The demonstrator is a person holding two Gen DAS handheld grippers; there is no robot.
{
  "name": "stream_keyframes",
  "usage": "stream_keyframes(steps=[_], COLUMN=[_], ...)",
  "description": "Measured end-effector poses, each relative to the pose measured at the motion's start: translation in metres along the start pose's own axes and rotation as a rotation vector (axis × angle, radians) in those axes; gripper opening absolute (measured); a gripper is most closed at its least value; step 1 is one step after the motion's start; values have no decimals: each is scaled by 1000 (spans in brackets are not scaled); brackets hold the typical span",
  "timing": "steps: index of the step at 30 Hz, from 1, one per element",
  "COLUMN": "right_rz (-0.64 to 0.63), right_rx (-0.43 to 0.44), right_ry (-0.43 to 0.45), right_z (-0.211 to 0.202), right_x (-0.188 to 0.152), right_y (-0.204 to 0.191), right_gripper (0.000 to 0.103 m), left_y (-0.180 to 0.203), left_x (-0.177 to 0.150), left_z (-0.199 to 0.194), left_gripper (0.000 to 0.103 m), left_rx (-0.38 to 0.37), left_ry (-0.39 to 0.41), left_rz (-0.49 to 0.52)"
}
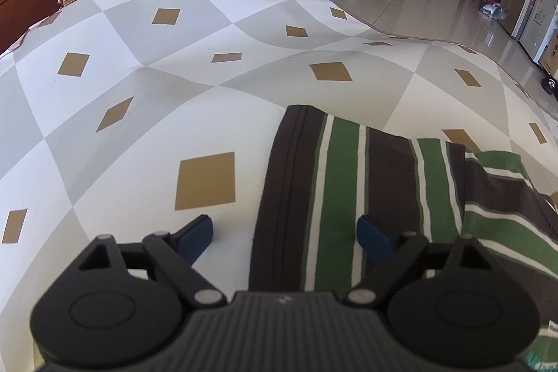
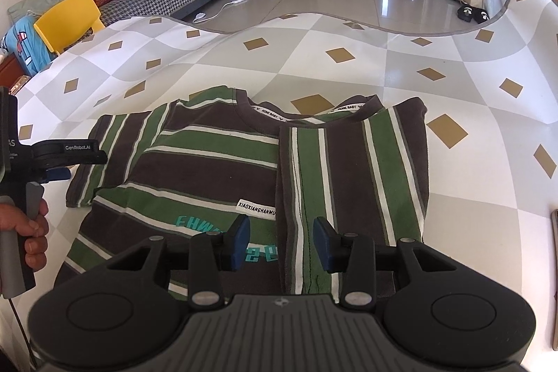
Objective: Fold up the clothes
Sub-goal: 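Move the left gripper to the opposite side edge and close on it, then lift and fold the held side over toward the center with the left gripper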
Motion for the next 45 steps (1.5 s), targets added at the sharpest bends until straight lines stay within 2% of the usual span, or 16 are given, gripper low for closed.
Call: stream_keyframes(steps=[1,4,5,7,9,13,22,27,32,34,36,39,42,44,45], right_rz=[1,5,5,5,4,8,21,19,18,14,14,13,11,10,10], right_rx=[-2,-4,-4,-4,-5,-7,-10,-7,1,2,3,5,5,5,4], right_ry=[-1,-3,-3,-4,-3,-2,0,-1,-5,-8,-11,-12,-12,-13,-14], right_z=[0,1,1,2,2,2,-1,-1,2,3,4,6,7,8,8], right_x=[0,0,0,0,0,0,0,1,1,1,0,1,1,1,1], right_y=[0,1,1,1,1,2,5,4,2,1,1,0,0,1,1], right_gripper=[39,39,39,39,39,39,39,39,39,39,39,39,39,39,39], left_y=[1,1,1,0,-2,-4,-8,-12,-12,-12,-11,-10,-9,-9,-8], left_x=[1,4,4,4,5,6,9,8,7,8,8,9,9,10,10], left_z=[-1,-3,-4,-5,-5,-8,-13,-8,-4,-3,-3,-1,0,0,1], left_gripper=[64,45,43,27,18,9,6,6,16,31,39,41,39,24,12], left_rx=[-7,-35,-40,-49,-74,-104,-153,-147,-142,-145,-148,-152,-157,-160,-161], left_ry=[5,11,11,10,0,4,-2,-21,-26,-24,-23,-20,-17,-15,-14], left_rz=[-3,-30,-38,-49,-76,-106,-164,-174,-177,-177,-177,-178,-178,-178,-178])
Point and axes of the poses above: each gripper's, at about its wrist camera, not at the fingertips, and z roughly the way its jaws point, y to its right, x to its top, the point moved 4 cm from there along z, roughly the way its jaws point, and after that the axes turned 5 degrees about -z, right-handed, at the moved point
